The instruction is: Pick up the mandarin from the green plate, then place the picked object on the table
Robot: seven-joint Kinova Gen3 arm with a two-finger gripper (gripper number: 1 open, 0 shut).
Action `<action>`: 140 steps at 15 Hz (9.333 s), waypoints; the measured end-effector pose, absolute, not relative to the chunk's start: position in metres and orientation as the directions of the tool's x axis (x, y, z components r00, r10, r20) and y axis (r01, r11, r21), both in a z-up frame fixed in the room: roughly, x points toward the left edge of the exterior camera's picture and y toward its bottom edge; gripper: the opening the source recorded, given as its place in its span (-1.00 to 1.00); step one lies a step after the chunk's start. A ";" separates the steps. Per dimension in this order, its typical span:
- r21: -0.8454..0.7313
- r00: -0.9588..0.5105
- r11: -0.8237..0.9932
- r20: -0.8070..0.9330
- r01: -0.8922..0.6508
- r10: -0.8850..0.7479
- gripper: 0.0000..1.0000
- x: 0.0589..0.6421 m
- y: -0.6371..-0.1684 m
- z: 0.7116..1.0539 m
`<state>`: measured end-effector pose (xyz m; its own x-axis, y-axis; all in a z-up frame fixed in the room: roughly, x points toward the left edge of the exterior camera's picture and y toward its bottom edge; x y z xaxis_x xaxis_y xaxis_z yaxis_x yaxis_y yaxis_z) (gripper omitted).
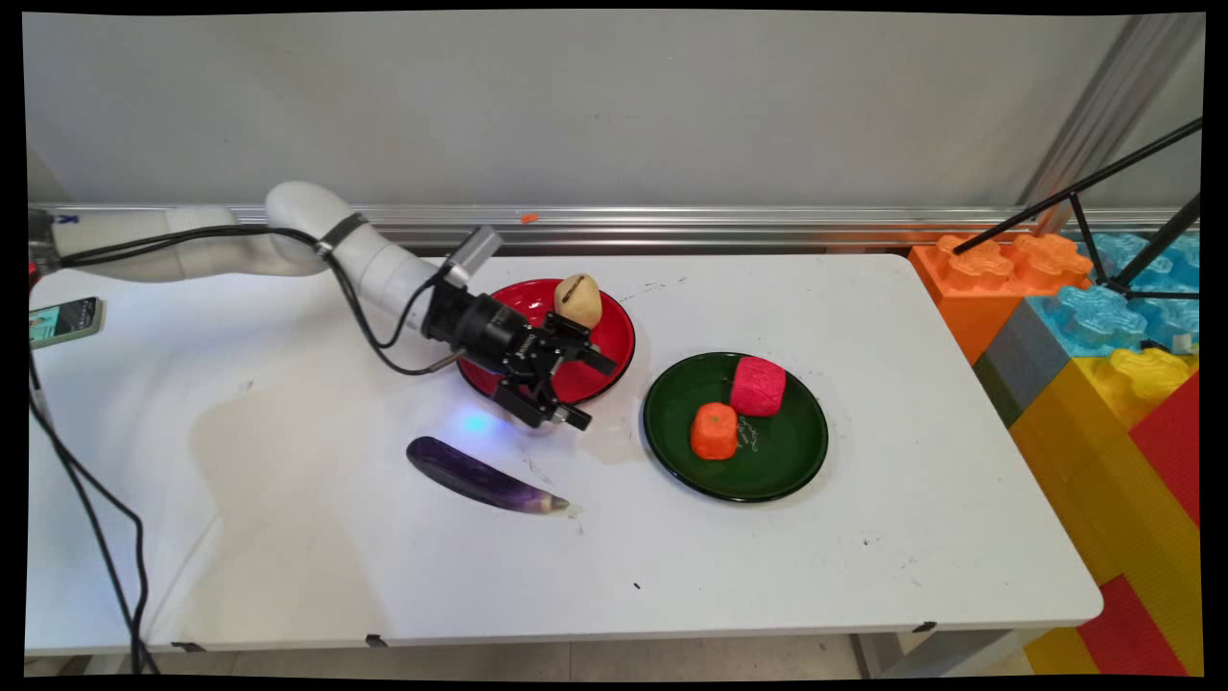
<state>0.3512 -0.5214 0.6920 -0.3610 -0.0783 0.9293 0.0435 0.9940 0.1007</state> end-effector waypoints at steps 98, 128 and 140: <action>0.098 -0.277 0.988 0.959 0.122 -0.061 -1.00 0.358 -0.504 0.760; 0.162 -0.368 0.950 0.928 0.267 -0.055 -1.00 0.493 -0.415 0.693; 0.181 -0.393 0.943 0.918 0.280 -0.060 -1.00 0.494 -0.411 0.656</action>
